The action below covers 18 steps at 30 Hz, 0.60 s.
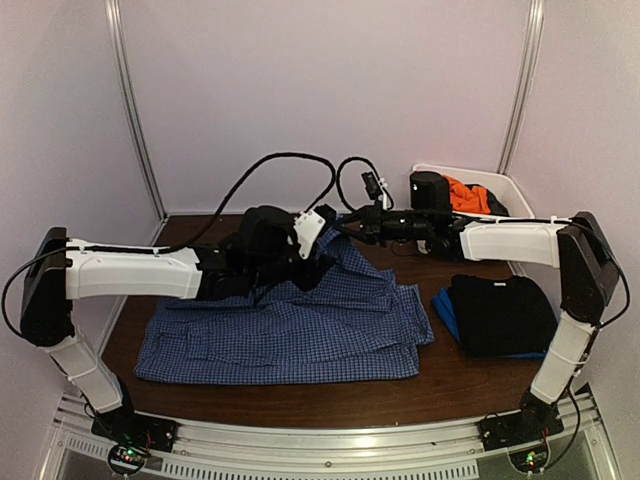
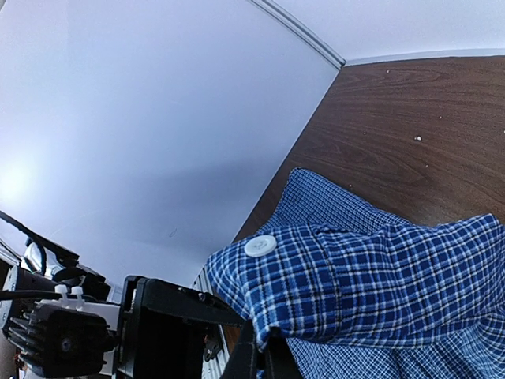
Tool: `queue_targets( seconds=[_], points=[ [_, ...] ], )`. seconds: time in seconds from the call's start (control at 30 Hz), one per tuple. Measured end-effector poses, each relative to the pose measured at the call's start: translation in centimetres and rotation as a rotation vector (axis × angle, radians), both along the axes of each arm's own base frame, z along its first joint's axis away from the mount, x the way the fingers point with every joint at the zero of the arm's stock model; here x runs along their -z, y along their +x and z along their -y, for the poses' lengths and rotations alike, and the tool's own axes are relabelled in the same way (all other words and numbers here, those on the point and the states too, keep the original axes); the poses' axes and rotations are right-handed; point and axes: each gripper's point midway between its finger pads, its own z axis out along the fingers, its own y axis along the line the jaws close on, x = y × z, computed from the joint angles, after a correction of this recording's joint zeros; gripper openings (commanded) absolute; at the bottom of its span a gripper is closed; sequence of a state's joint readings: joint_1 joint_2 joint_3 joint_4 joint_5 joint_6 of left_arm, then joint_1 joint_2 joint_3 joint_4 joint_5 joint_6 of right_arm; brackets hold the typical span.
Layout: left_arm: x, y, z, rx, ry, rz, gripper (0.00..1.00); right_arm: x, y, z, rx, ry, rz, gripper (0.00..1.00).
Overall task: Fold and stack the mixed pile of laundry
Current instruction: Adjust the 1/3-folded shirt at the center of the board.
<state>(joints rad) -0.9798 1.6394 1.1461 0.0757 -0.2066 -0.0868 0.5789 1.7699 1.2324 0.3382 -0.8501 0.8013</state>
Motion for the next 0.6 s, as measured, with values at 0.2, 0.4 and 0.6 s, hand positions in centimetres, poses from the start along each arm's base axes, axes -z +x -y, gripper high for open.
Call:
queue_targets(
  seconds=[0.2,0.4,0.6],
  points=[
    [-0.8,2.6,-0.9,-0.133,0.038,0.063,0.30,0.2,-0.3,-0.2,-0.007,0.001,-0.013,0.04],
    [-1.6,3.4,-1.1,-0.175,0.048,0.086,0.00,0.5,-0.6,-0.3,-0.012,0.003,-0.021,0.09],
    [-1.0,2.6,-0.9,-0.159,0.023,0.015,0.00,0.2,-0.8,-0.3,-0.022,0.003,-0.013,0.45]
  ],
)
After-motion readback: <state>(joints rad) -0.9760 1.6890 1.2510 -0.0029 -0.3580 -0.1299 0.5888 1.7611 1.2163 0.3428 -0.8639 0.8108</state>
